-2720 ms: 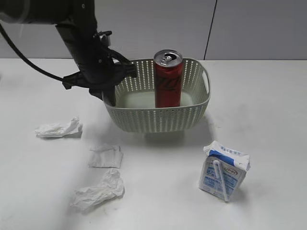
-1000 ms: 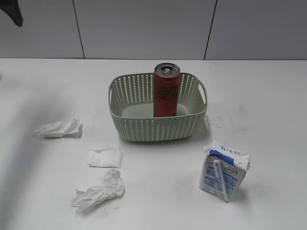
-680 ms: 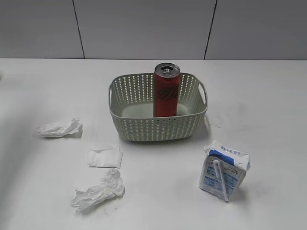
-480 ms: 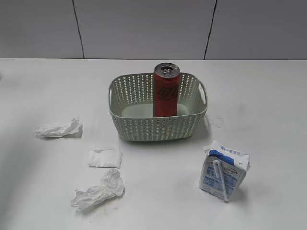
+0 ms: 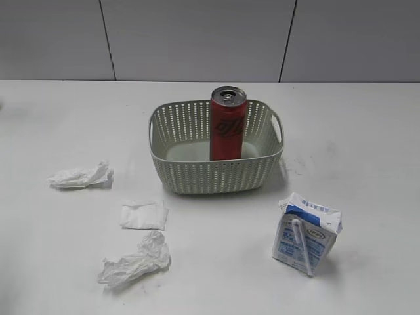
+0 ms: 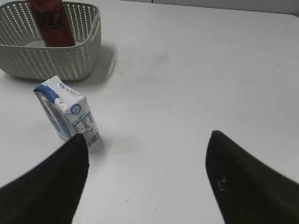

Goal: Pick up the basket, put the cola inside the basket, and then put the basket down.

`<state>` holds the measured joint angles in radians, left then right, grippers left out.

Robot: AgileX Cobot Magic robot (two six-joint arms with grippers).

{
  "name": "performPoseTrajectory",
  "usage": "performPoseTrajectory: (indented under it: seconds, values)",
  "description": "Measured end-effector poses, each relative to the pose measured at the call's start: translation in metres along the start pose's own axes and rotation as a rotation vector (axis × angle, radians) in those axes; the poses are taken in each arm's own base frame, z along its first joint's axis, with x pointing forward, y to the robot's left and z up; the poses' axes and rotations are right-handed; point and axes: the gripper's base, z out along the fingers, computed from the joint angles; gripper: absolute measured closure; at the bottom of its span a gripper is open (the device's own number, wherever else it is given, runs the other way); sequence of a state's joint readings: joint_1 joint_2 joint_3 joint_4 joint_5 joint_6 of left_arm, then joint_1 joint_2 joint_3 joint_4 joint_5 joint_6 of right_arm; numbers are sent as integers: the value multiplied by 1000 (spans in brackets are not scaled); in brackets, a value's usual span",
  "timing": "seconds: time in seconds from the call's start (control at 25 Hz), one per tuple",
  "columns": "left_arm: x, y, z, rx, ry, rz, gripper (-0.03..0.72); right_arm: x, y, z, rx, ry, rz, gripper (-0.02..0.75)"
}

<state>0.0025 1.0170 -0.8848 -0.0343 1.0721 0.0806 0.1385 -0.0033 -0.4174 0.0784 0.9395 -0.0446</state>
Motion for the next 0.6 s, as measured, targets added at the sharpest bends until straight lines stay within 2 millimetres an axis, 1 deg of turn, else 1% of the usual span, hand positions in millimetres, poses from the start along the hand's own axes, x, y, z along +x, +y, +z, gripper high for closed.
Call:
performPoseTrajectory:
  seconds: [0.12,0.32,0.48,0.6]
  values:
    - [34,-2,-1,-3,-19,2,97,0,0,0,0,0,0,146]
    - [82,-5,-1,-6,-66,3,97,0,0,0,0,0,0,148]
    - [110,-7,-2,-10,-131,5,97,0,0,0,0,0,0,148]
    - [121,-8,-10,-14,-219,7,101,0,0,0,0,0,0,148]
